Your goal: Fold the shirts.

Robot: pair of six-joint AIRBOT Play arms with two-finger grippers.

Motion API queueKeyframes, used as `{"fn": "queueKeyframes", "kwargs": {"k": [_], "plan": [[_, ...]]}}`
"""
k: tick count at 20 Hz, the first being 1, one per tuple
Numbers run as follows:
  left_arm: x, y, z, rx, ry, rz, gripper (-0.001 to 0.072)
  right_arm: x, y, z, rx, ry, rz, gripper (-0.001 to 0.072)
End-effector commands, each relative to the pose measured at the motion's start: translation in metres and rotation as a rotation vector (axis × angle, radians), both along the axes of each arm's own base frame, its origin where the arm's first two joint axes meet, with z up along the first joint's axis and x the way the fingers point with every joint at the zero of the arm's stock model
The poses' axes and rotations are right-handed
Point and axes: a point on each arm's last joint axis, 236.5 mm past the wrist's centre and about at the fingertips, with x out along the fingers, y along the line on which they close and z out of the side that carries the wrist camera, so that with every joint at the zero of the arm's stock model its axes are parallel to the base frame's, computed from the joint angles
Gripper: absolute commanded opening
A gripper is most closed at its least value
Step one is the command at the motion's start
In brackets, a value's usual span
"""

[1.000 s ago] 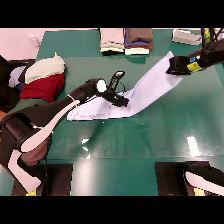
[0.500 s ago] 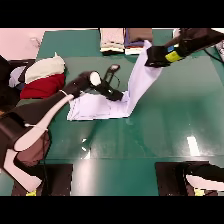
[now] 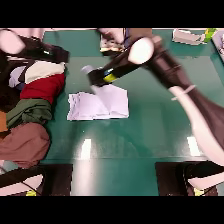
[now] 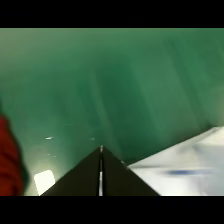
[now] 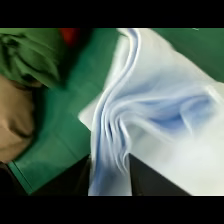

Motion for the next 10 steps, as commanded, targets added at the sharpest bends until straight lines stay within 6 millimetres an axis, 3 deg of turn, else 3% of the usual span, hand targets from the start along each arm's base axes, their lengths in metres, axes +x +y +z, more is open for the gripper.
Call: {"fn": "queueKeyframes", "kwargs": {"k": [1,3,5,7,10], "plan": [[-0.026,0.055,0.049,0.056,-0.095,0.101,0.0026,-0.007,0.079,-0.037,0.130,-0.017,0.057,0.0313],[-0.036,0.063,0.052,0.093,-0.088,0.112,0.0027,-0.006,0.074,-0.050,0.093,-0.001,0.062,0.0312],[-0.043,0.064,0.044,0.099,-0.047,0.111,0.0026,0.007,0.046,-0.048,0.040,-0.019,0.037,0.0313],[-0.047,0.062,0.036,0.076,-0.002,0.122,0.0025,0.024,0.000,-0.049,-0.034,-0.022,-0.032,0.0312],[-0.049,0.057,0.027,0.067,0.022,0.110,0.0025,0.042,-0.097,-0.073,-0.220,0.051,-0.189,0.0312]]}}
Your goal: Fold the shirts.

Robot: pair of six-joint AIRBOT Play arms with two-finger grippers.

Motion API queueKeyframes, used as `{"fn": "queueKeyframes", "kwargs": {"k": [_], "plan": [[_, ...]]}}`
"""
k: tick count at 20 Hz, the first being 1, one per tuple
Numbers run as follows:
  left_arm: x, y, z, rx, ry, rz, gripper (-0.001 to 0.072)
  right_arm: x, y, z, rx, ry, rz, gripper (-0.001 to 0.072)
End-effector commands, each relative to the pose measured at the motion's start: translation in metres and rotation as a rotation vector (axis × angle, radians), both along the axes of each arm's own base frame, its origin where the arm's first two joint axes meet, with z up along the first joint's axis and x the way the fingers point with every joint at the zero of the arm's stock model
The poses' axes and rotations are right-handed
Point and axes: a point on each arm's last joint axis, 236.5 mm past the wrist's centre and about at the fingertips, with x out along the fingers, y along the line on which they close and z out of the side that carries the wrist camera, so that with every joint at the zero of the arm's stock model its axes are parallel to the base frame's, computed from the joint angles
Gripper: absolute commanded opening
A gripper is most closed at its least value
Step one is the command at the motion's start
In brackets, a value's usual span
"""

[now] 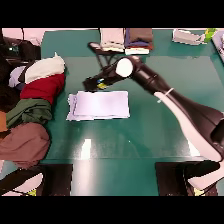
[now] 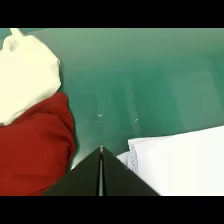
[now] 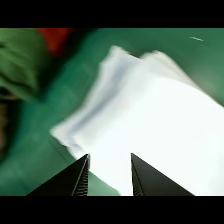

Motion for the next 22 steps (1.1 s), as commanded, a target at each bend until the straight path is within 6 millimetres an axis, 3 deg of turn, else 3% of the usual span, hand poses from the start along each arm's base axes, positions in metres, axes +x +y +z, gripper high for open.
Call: {"fn": "queueKeyframes", "kwargs": {"k": [1,3,5,6,7,9,11,15,18,20,21,22], "plan": [[-0.007,-0.004,-0.011,-0.020,0.045,-0.003,0.0026,0.014,-0.105,-0.030,-0.218,0.080,-0.172,0.0313],[-0.006,-0.012,-0.017,-0.057,0.051,-0.018,0.0025,0.012,-0.156,-0.050,-0.293,0.162,-0.269,0.0323],[-0.004,-0.022,-0.022,-0.098,0.054,-0.034,0.0025,0.003,-0.186,-0.071,-0.328,0.254,-0.329,0.0524],[-0.005,-0.026,-0.025,-0.112,0.061,-0.044,0.0026,-0.002,-0.197,-0.081,-0.344,0.297,-0.355,0.0571],[-0.005,-0.030,-0.028,-0.129,0.070,-0.050,0.0026,-0.005,-0.202,-0.090,-0.348,0.325,-0.383,0.0573],[-0.006,-0.033,-0.033,-0.143,0.084,-0.055,0.0025,-0.003,-0.202,-0.102,-0.320,0.356,-0.466,0.0572],[-0.006,-0.033,-0.033,-0.143,0.083,-0.055,0.0026,-0.005,-0.188,-0.111,-0.243,0.422,-0.533,0.0572],[-0.007,-0.033,-0.033,-0.144,0.085,-0.056,0.0026,-0.012,-0.154,-0.137,-0.164,0.549,-0.530,0.0572],[-0.009,-0.033,-0.035,-0.143,0.096,-0.058,0.0026,-0.023,-0.144,-0.165,-0.208,0.597,-0.508,0.0572],[-0.009,-0.034,-0.035,-0.145,0.096,-0.059,0.0025,-0.021,-0.138,-0.173,-0.207,0.590,-0.505,0.0569],[-0.009,-0.034,-0.035,-0.146,0.096,-0.059,0.0026,-0.018,-0.133,-0.173,-0.194,0.565,-0.503,0.0555],[-0.009,-0.035,-0.035,-0.148,0.096,-0.060,0.0026,-0.012,-0.127,-0.171,-0.174,0.534,-0.500,0.0436]]}}
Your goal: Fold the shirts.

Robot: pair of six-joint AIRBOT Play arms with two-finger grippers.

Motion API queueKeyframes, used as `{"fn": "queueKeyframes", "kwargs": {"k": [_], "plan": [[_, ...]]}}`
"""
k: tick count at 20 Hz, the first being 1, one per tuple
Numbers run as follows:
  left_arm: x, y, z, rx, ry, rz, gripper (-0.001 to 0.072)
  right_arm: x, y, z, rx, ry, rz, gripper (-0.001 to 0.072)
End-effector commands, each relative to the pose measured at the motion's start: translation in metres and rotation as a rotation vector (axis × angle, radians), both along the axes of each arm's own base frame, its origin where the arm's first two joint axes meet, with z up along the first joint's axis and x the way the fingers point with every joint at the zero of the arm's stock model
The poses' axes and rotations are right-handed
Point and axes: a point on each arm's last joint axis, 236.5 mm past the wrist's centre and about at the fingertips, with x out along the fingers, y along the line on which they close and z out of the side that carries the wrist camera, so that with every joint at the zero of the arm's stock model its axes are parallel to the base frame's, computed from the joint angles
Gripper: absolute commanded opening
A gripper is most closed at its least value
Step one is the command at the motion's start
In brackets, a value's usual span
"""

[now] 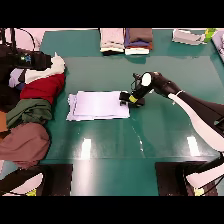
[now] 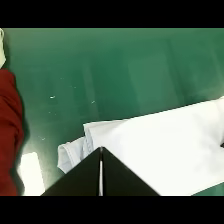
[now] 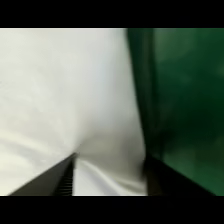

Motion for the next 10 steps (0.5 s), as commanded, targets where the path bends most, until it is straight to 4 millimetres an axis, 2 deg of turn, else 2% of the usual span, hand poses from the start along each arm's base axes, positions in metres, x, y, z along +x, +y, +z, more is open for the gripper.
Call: {"fn": "queueKeyframes", "kwargs": {"k": [1,3,4,7,8,10], "plan": [[0.000,-0.001,0.000,-0.005,0.000,-0.001,0.0025,0.012,0.017,-0.005,0.020,-0.069,0.013,0.0303],[0.000,-0.001,0.000,-0.005,0.000,-0.002,0.0025,0.027,0.027,0.010,0.040,-0.157,0.062,0.0050],[-0.001,-0.002,0.000,-0.010,0.003,-0.004,0.0025,0.034,0.030,0.019,0.051,-0.180,0.062,0.0018],[-0.005,-0.016,0.000,-0.012,0.004,-0.040,0.0025,0.063,0.013,0.061,0.065,-0.243,0.071,0.0017],[-0.008,-0.027,0.000,-0.010,0.003,-0.067,0.0025,0.074,-0.002,0.077,0.055,-0.272,0.058,0.0017],[-0.018,-0.058,0.002,-0.009,-0.007,-0.144,0.0025,0.093,-0.056,0.109,-0.029,-0.343,0.020,0.0017]]}}
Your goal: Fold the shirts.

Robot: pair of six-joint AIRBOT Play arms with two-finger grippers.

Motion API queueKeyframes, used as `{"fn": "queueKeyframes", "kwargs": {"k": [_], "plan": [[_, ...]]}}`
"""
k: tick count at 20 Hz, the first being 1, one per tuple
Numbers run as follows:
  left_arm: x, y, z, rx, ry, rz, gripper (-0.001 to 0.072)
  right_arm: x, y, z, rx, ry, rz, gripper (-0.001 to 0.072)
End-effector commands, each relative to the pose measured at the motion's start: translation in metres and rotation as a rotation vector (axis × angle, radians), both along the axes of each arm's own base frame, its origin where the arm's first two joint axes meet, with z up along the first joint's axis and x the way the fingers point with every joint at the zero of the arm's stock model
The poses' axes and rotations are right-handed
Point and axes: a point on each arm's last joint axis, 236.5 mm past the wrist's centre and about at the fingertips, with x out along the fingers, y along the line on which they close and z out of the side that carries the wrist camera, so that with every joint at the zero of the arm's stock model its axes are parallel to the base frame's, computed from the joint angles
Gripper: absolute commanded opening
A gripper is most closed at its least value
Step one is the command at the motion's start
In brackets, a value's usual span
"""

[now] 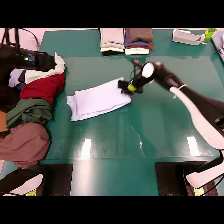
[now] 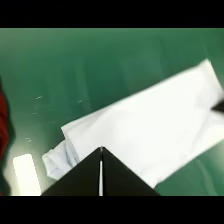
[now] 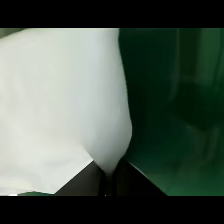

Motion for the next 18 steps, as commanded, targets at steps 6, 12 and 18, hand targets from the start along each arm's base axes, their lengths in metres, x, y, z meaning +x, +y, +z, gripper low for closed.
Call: {"fn": "queueKeyframes", "kwargs": {"k": [6,12,18], "plan": [[-0.036,-0.088,0.003,0.013,-0.033,-0.226,0.0025,-0.002,-0.273,0.092,-0.319,-0.139,-0.349,0.0018],[-0.038,-0.094,0.005,0.001,-0.035,-0.236,0.0025,-0.111,-0.480,0.106,-0.403,-0.129,-0.833,0.0018],[-0.036,-0.095,0.008,-0.011,-0.050,-0.230,0.0025,-0.228,-0.554,0.073,-0.409,0.007,-1.169,0.0017]]}}
